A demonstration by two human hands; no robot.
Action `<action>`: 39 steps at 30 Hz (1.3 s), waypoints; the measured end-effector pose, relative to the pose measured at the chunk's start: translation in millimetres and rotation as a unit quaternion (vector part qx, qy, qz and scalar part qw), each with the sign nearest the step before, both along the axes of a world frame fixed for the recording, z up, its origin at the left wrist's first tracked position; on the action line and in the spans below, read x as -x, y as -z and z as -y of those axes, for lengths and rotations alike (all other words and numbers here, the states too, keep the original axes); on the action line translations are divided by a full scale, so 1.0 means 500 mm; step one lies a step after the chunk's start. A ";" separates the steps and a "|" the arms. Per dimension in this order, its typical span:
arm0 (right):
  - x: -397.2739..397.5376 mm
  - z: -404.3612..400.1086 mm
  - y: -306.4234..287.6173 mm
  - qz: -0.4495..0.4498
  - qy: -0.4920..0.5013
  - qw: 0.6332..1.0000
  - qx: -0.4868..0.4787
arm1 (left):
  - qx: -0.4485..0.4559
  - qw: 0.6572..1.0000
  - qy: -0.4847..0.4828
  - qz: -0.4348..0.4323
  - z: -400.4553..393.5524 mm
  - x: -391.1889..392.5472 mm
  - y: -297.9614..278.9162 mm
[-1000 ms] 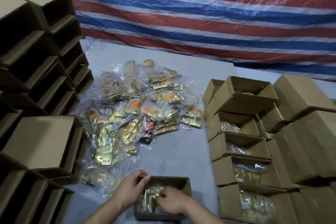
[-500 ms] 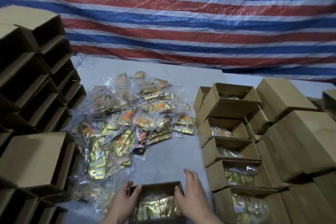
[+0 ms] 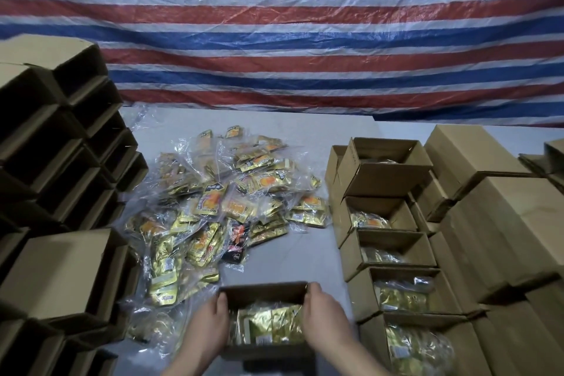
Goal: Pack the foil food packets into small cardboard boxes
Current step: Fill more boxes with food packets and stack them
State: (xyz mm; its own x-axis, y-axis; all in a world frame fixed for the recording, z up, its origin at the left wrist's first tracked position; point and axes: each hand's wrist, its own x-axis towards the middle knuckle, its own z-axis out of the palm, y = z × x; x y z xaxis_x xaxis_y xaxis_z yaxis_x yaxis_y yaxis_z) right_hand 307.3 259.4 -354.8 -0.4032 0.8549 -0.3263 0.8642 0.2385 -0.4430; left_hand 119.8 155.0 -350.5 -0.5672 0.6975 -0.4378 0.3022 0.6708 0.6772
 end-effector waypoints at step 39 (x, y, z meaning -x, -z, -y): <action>-0.248 -0.531 -0.297 0.001 0.270 0.956 -0.115 | -0.147 0.958 0.053 0.243 -0.596 -0.301 -0.221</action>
State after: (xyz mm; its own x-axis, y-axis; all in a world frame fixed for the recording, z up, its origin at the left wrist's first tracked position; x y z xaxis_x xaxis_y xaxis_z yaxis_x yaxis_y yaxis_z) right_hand 431.3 525.1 -206.2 0.1178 0.9874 -0.1055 0.8895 -0.1522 -0.4308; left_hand 270.1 453.0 -239.9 -0.2657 0.8734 -0.4081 -0.0396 0.4131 0.9098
